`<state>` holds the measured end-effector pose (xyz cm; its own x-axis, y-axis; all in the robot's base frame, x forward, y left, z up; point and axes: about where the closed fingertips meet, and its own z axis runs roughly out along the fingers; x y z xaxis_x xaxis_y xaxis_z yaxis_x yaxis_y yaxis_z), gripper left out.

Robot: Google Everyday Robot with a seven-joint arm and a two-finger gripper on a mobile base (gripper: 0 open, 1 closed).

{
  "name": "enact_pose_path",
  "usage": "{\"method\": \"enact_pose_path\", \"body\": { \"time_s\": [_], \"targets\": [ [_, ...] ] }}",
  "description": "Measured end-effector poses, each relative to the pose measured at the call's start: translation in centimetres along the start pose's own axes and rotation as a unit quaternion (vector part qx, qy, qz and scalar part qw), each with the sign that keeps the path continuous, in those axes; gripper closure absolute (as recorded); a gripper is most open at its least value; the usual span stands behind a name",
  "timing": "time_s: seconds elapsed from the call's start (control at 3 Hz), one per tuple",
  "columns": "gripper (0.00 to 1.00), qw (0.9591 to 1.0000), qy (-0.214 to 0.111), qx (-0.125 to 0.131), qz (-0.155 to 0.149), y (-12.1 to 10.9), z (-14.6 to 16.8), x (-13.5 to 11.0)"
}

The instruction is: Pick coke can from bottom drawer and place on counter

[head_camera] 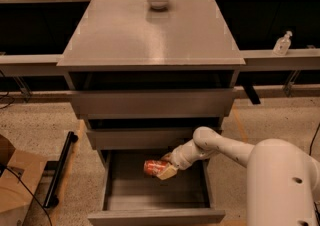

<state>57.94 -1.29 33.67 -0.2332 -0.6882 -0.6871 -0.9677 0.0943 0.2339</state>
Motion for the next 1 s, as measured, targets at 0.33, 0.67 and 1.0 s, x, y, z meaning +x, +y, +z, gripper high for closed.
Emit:
{"method": "enact_pose_path", "body": {
  "time_s": [0.33,0.67,1.0],
  "targets": [
    [1.0,0.9999,0.012,0.007,-0.007,3.69,-4.45,-1.3],
    [1.0,0.9998,0.016,0.001,-0.01,4.39,-4.69,-1.54],
    [1.0,0.9998,0.017,-0.012,-0.005,4.31,-4.65,-1.59]
  ]
}}
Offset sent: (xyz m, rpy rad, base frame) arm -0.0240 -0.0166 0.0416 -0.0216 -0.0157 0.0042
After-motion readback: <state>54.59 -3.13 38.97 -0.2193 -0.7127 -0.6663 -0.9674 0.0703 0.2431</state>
